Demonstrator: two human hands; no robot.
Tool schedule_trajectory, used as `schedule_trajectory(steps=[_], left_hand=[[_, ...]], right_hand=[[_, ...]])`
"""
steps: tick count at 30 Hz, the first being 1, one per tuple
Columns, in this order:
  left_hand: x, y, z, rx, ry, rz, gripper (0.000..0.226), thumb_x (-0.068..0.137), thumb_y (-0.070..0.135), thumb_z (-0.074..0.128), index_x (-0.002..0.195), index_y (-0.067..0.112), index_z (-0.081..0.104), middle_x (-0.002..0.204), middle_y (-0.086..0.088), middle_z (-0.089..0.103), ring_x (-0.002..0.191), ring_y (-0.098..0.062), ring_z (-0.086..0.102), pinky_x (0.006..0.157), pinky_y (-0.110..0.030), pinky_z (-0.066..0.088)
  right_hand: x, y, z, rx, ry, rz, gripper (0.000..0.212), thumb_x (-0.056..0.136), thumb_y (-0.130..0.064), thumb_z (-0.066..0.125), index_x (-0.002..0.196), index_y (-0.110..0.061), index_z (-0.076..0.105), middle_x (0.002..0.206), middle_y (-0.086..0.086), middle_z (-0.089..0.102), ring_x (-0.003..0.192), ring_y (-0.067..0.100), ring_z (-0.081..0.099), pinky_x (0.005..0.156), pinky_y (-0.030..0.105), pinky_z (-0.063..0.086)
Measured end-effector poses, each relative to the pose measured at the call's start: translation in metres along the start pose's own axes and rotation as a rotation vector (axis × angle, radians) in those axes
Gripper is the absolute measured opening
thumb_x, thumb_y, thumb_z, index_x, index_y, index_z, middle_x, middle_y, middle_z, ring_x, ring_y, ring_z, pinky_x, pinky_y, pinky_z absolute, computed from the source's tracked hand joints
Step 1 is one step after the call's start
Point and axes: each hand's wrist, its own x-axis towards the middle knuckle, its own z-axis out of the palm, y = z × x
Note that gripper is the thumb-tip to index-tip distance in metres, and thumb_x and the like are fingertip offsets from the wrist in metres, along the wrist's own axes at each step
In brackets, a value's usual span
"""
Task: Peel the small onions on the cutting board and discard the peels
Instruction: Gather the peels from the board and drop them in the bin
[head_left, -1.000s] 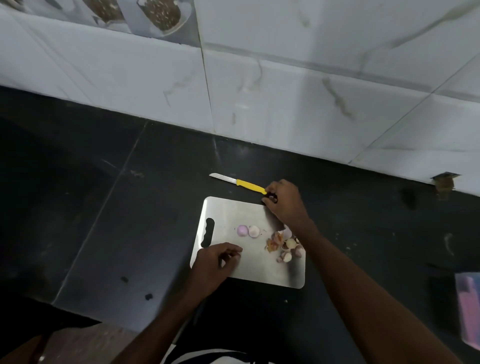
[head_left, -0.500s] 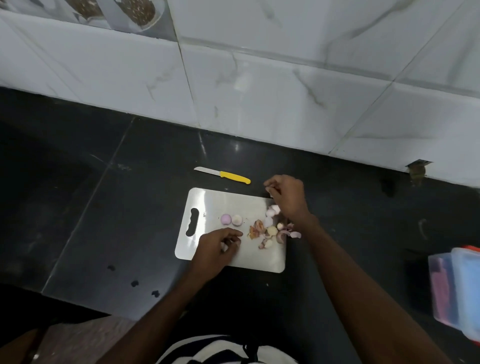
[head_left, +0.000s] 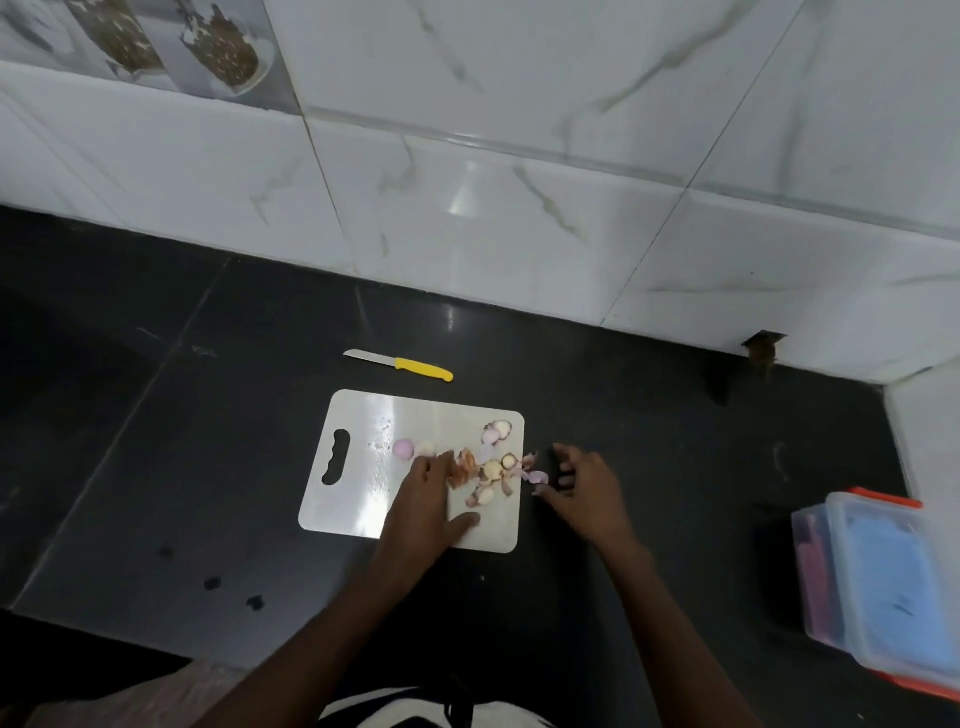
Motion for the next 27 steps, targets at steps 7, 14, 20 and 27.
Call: schedule_trajectory(steps=[7, 14, 20, 27], left_hand=[[0.013, 0.014, 0.002, -0.028, 0.021, 0.003, 0.048, 0.090, 0.031, 0.084, 0.132, 0.019, 0.065, 0.121, 0.000, 0.057, 0.102, -0.023, 0.068, 0.079, -0.027, 0.049], [0.017, 0.012, -0.002, -0.043, 0.078, 0.047, 0.039, 0.095, 0.030, 0.075, 0.132, 0.023, 0.065, 0.121, 0.004, 0.065, 0.107, -0.017, 0.066, 0.081, -0.029, 0.051], [0.016, -0.007, -0.004, 0.020, 0.088, 0.081, 0.040, 0.095, 0.026, 0.076, 0.134, 0.020, 0.067, 0.123, 0.000, 0.065, 0.111, -0.022, 0.067, 0.090, -0.035, 0.057], [0.019, -0.011, -0.007, -0.056, -0.114, 0.098, 0.112, 0.075, 0.049, 0.096, 0.166, 0.023, 0.035, 0.148, 0.001, 0.051, 0.133, -0.014, 0.055, 0.107, -0.024, 0.045]], right_hand=[[0.010, -0.030, 0.026, -0.086, 0.083, -0.332, 0.014, 0.087, -0.001, 0.077, 0.095, -0.011, 0.080, 0.095, 0.005, 0.064, 0.082, 0.020, 0.068, 0.079, 0.035, 0.058], [0.027, -0.050, 0.026, 0.038, 0.283, -0.398, 0.010, 0.098, -0.014, 0.070, 0.098, -0.015, 0.080, 0.093, -0.003, 0.071, 0.083, 0.011, 0.065, 0.077, 0.024, 0.049], [0.060, -0.060, 0.033, -0.236, 0.040, -0.389, 0.036, 0.108, -0.017, 0.053, 0.142, -0.015, 0.065, 0.136, 0.007, 0.061, 0.124, 0.026, 0.053, 0.105, 0.031, 0.042], [0.028, -0.051, 0.029, -0.295, -0.089, -0.500, 0.045, 0.105, -0.032, 0.058, 0.147, -0.018, 0.059, 0.134, 0.000, 0.059, 0.125, 0.022, 0.052, 0.106, 0.040, 0.049]])
